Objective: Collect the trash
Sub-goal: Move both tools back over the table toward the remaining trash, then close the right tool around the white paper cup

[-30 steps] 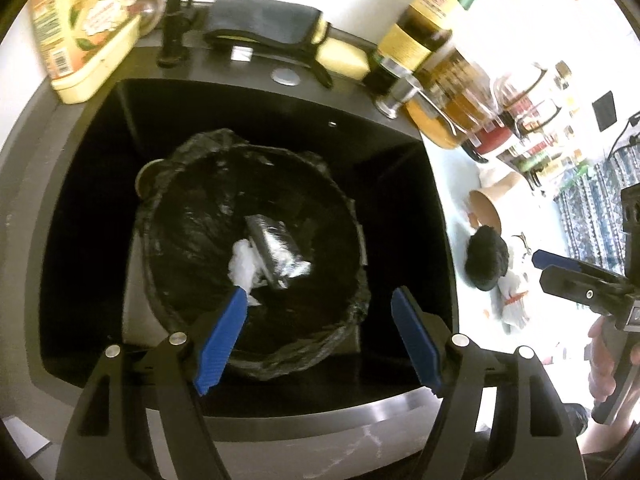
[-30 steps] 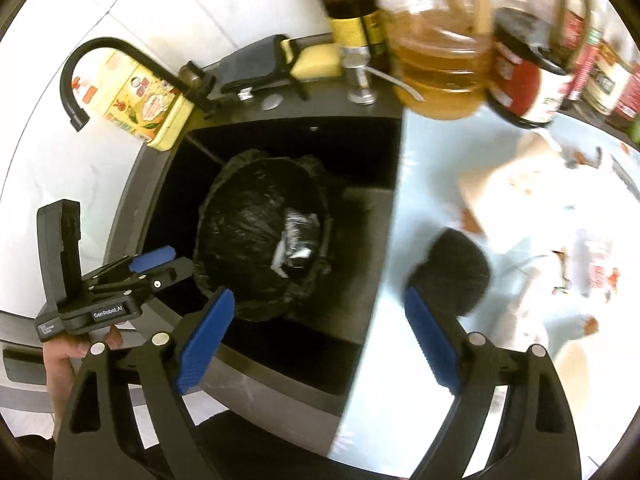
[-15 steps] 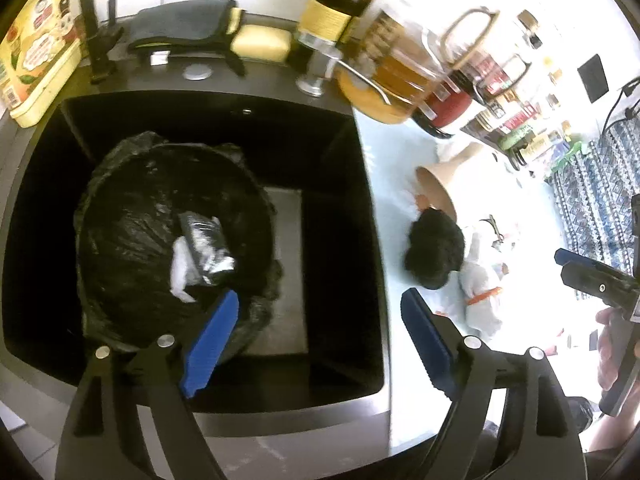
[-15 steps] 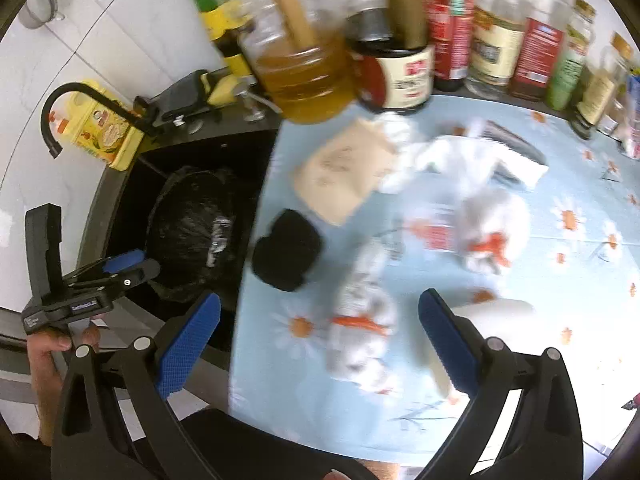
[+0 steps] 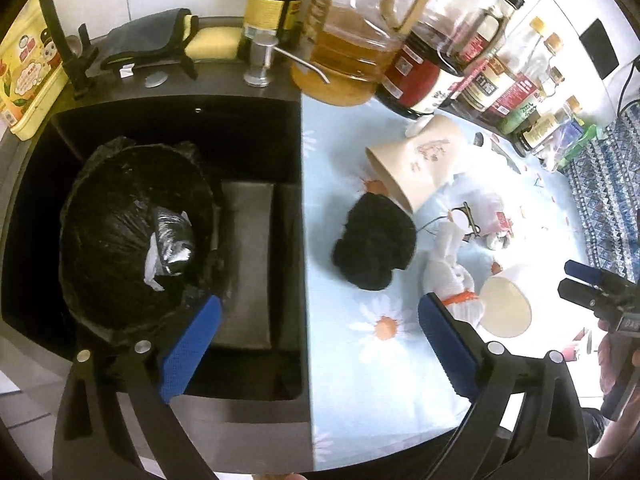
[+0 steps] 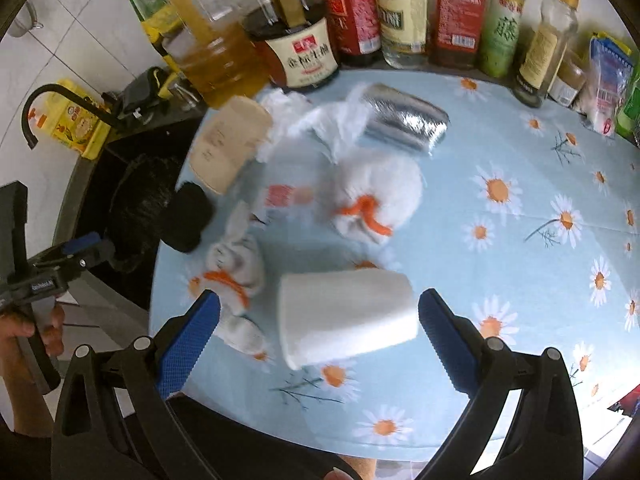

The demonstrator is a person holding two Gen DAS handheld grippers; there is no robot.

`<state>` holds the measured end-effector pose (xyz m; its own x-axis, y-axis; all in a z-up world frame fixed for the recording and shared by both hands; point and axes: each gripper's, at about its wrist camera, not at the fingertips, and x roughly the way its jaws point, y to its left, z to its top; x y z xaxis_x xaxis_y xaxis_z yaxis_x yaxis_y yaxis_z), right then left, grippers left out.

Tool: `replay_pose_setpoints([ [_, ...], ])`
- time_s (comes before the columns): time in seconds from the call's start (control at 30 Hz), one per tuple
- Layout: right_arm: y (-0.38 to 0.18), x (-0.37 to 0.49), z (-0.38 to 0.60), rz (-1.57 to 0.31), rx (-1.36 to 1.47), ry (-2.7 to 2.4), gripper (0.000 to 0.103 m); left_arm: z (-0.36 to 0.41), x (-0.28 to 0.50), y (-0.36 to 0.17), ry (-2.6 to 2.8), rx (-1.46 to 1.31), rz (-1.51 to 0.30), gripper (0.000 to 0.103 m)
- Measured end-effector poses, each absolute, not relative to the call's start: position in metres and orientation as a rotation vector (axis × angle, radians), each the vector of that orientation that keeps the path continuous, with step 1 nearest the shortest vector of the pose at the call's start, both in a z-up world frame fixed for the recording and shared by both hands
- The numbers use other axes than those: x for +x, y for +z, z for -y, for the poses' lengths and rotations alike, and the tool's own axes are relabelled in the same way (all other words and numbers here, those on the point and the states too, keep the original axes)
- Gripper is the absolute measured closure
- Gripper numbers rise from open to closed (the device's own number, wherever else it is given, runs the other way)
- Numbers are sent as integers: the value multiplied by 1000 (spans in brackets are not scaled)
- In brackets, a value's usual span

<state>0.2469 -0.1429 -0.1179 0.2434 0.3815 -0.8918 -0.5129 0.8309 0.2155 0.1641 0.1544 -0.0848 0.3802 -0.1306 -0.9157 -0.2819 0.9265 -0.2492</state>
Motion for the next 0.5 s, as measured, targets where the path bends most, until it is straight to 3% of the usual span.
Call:
replay_pose_setpoints([
  [0.5, -160, 253, 154, -1247, -139, 676, 5, -122, 168, -93, 147, -367, -1231, 7],
])
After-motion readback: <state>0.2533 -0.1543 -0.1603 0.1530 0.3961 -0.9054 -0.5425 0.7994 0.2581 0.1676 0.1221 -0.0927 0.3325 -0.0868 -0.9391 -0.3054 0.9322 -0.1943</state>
